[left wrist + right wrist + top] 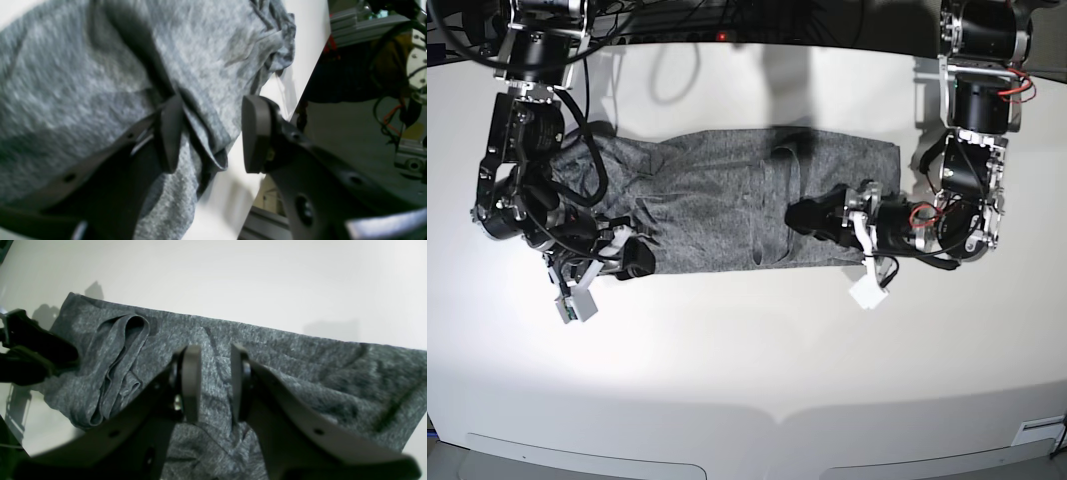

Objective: Fold the T-shirt properly
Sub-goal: 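Release the folded end and lift the left gripper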

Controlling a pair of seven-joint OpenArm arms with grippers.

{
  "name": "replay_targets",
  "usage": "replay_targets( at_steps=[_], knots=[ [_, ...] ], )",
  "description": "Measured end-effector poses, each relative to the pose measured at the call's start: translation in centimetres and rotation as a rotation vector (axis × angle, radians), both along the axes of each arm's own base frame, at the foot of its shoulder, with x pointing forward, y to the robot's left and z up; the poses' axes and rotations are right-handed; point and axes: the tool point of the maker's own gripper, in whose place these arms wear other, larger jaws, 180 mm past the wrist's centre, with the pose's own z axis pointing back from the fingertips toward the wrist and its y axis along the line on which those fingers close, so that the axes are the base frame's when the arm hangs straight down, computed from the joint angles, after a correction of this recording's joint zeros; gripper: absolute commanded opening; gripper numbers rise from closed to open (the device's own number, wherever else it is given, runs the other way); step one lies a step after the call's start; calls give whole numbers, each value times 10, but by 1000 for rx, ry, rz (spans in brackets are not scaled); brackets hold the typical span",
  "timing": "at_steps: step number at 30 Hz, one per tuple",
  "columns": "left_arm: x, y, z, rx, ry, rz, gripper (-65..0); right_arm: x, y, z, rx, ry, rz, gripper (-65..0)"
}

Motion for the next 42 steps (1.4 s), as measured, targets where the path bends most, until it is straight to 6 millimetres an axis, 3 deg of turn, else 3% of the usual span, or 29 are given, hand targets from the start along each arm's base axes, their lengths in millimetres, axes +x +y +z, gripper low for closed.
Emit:
replay_targets(
  at_steps=[7,11,15,19,27,34,38,42],
  knots=[
    [0,4,-9,48,-13,17,-375,0,0,1,1,-3,-1,-489],
    [-12,1,-19,45,17,19,-375,0,0,1,2,-3,-1,-489],
    [-21,-21,-28,51,37,6,-376,1,0,1,2,-4,-1,-489],
    [-19,-44,-20,3,26,8,-376,0,0,1,1,-3,-1,-489],
    [-22,-71,-11,-48,28,-10,-376,0,0,1,2,-3,-1,-489],
    [-21,-64,-16,1,16,-18,-376,4,1,4,13,-26,-7,-489],
    [-2,-53,9,19,-97,-9,-376,7,-3,9,25,-54,-26,-489],
    [17,-24,41,86,-261,7,-386,9,-23,13,30,-67,-92,-489]
  ],
)
